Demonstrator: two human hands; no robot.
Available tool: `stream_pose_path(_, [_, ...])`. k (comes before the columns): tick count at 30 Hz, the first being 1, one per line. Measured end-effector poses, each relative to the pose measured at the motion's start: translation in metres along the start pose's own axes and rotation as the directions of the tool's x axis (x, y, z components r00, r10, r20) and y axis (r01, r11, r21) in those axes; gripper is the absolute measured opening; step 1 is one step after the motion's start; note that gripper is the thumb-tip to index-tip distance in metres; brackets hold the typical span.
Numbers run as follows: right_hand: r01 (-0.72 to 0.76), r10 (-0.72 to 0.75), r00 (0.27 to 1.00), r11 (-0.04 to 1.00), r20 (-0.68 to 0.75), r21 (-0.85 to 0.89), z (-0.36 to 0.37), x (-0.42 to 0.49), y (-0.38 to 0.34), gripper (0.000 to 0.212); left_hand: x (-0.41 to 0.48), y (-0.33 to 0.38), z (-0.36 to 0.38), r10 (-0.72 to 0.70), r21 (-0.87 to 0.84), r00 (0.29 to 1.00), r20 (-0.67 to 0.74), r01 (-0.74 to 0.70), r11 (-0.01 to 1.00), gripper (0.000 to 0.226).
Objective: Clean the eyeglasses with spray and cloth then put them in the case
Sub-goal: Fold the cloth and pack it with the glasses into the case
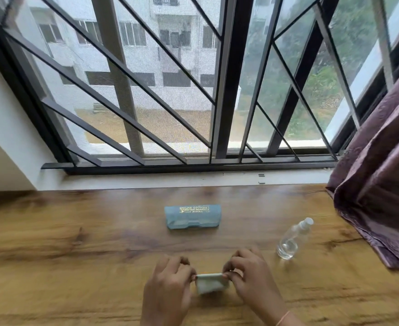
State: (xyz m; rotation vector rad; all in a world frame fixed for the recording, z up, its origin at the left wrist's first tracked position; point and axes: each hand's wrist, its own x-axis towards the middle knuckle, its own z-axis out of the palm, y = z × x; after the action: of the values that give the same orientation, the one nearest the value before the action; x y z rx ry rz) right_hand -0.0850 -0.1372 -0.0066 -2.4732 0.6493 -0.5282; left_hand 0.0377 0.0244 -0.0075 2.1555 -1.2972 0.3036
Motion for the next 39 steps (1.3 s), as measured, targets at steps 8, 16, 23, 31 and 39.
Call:
stream_pose_path(8, [-0.161, 0.16, 0.952, 0.987, 0.26, -0.018, 0.012, 0.044, -0.012, 0.013, 0.035, -0.024, 0.003, -0.322, 0.011, 0.905, 0.277, 0.332, 0.943, 0.009])
stream_pose_path(16, [-0.237, 0.229, 0.954, 0.971, 0.195, 0.021, 0.033, 0.073, -0.008, 0.005, 0.061, -0.047, 0.019, -0.425, -0.003, 0.842, 0.331, 0.452, 0.892, 0.01])
stream_pose_path(23, [-0.178, 0.176, 0.975, 0.984, 0.137, 0.001, 0.038, 0.074, -0.008, 0.006, 0.065, -0.05, 0.022, -0.461, -0.005, 0.846, 0.266, 0.48, 0.877, 0.01])
stream_pose_path(31, [-0.11, 0.122, 0.99, 0.98, -0.066, 0.164, 0.022, 0.08, -0.01, 0.006, 0.057, -0.056, 0.02, -0.484, -0.229, 0.867, 0.117, 0.497, 0.837, 0.009])
stream_pose_path(39, [0.002, 0.001, 1.0, 0.995, -0.031, 0.095, 0.005, 0.108, 0.003, 0.054, 0.08, -0.084, 0.014, -0.627, -0.442, 0.763, 0.156, 0.622, 0.647, 0.073])
